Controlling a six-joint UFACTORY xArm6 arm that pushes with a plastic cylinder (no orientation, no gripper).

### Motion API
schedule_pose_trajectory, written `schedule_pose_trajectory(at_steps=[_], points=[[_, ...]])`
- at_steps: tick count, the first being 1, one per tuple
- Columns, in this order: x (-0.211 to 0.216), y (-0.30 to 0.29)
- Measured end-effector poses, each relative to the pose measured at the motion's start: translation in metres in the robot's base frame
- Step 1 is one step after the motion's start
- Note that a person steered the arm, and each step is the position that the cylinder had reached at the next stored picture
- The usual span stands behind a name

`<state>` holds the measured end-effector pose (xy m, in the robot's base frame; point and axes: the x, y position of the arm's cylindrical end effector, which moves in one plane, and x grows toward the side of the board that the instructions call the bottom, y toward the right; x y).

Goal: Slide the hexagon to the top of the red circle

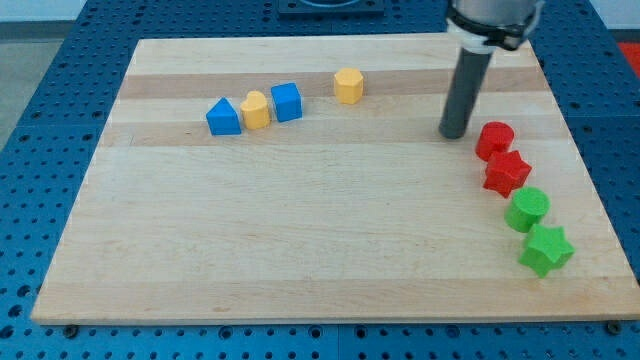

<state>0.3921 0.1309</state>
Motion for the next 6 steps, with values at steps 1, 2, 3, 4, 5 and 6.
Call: schedule_pose_trajectory(at_steps=[1, 2, 3, 4, 5, 6], points=[[0.0, -0.061], [-0.007, -0.107], [-0.025, -0.13], [-0.048, -0.137], [-0.072, -0.137], [-0.093, -0.137]])
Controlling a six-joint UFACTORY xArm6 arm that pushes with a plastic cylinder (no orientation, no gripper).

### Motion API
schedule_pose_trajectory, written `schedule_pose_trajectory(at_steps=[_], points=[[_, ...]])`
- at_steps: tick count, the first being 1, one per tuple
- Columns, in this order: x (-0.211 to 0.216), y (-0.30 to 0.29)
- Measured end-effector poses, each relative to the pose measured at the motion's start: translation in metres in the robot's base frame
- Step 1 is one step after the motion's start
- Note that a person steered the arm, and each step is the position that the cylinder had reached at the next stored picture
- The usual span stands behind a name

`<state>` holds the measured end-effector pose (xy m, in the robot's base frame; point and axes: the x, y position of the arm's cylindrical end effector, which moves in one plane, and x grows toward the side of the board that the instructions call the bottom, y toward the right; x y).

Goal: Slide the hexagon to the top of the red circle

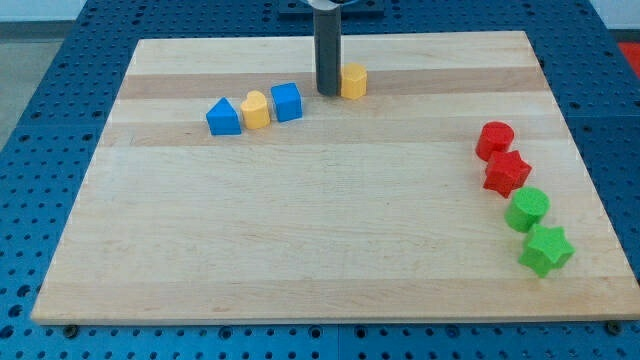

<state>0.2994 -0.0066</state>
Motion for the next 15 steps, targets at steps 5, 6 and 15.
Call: schedule_pose_trajectory(at_steps=[5, 6, 15], points=[[-0.025, 0.075], [-0.025, 0.097], [0.008, 0.208]])
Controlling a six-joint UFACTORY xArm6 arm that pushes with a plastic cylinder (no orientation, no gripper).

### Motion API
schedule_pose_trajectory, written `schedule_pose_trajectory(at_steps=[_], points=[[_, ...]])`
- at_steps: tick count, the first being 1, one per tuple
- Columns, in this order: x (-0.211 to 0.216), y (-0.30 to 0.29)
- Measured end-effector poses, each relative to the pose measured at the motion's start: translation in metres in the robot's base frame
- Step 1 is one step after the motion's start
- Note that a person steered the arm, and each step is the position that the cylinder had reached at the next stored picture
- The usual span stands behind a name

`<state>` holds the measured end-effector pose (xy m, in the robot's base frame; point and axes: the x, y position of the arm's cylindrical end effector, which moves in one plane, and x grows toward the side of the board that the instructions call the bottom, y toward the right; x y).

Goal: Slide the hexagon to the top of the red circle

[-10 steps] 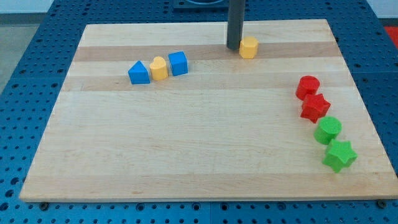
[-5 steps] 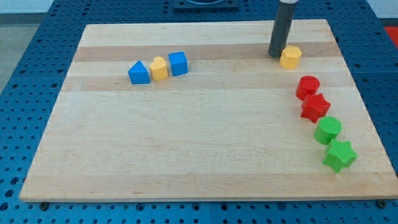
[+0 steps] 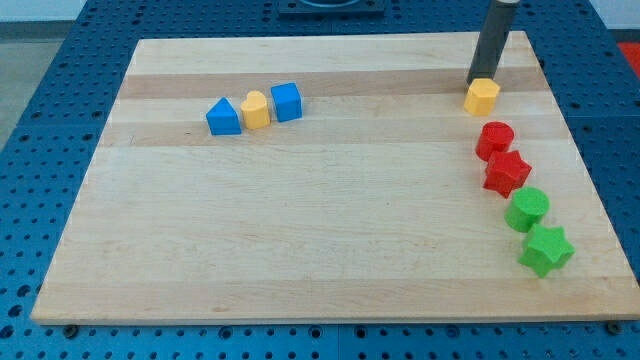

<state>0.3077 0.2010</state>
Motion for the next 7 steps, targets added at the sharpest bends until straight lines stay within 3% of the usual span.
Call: schedule_pose_trajectory(at_steps=[7], points=[[0.028, 0.0]])
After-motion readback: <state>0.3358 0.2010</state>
